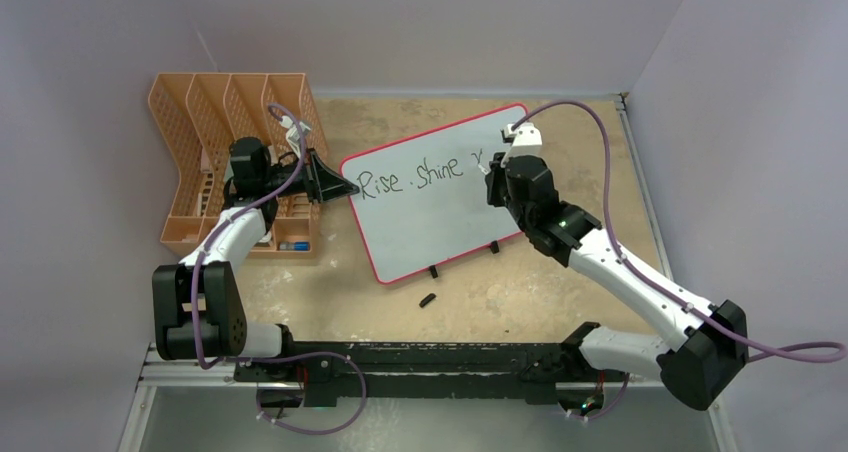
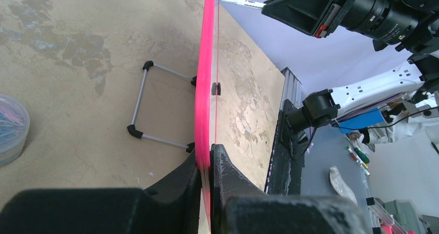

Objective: Write a sentence on the whiteboard

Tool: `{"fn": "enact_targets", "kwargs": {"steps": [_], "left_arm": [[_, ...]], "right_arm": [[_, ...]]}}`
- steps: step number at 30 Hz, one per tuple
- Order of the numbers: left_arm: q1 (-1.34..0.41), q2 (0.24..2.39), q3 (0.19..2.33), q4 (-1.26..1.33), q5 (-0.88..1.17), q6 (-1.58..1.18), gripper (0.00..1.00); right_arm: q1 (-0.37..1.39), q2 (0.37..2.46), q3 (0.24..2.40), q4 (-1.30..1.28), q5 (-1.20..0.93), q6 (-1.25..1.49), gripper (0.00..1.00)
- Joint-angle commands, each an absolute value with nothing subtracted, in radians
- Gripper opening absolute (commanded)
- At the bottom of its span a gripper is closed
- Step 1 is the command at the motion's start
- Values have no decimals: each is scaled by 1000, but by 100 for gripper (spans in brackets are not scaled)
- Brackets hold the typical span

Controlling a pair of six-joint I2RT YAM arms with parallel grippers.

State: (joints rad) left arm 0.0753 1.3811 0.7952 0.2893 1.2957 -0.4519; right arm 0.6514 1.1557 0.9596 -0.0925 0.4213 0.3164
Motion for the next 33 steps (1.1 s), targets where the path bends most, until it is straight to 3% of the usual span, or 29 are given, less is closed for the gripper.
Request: {"fn": "enact_targets", "kwargs": {"steps": [1, 33], "left_arm": [[66, 1366, 824, 290, 1274, -417, 0], [65, 1364, 824, 286, 1270, -414, 0]], "right_arm": [[647, 1144, 948, -128, 387, 345, 0], [644, 1085, 970, -30, 486, 289, 0]]}}
